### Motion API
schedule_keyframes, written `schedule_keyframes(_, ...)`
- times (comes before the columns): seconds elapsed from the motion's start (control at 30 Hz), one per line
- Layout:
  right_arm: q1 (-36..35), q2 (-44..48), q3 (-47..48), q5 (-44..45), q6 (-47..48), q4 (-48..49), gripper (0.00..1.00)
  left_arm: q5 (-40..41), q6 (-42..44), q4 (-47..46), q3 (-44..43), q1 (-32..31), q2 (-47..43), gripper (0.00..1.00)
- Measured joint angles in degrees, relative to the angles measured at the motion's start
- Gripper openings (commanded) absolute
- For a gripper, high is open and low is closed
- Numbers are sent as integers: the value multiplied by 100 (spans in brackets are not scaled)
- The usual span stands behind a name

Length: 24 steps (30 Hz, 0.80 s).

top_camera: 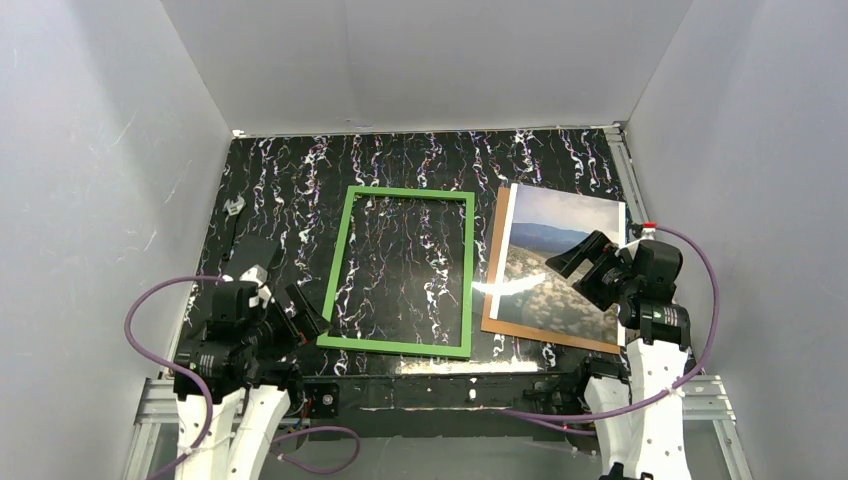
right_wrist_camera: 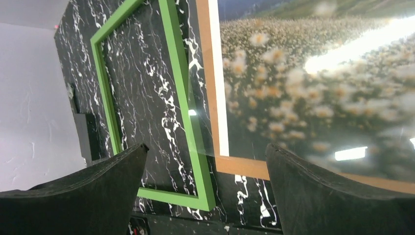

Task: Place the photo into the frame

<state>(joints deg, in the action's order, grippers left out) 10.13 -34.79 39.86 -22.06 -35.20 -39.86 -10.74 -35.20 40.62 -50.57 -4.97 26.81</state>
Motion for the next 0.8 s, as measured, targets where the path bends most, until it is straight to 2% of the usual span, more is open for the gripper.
schedule_keyframes(0.1, 0, 83, 0, -2, 87, -323, 100, -166, 4, 37, 103, -2, -201, 100)
schedule_keyframes(0.23, 0, 140, -87, -20, 107, -472, 100, -433, 42, 44, 103, 0, -39, 100)
schedule_keyframes(0.63, 0, 68, -520, 90, -63, -678, 100, -1480, 503, 26, -203, -76, 1818, 100)
schedule_keyframes(0.8, 0, 256, -686, 87, -214, -715, 100, -1322, 605, 109, -422, -654, 2369, 100)
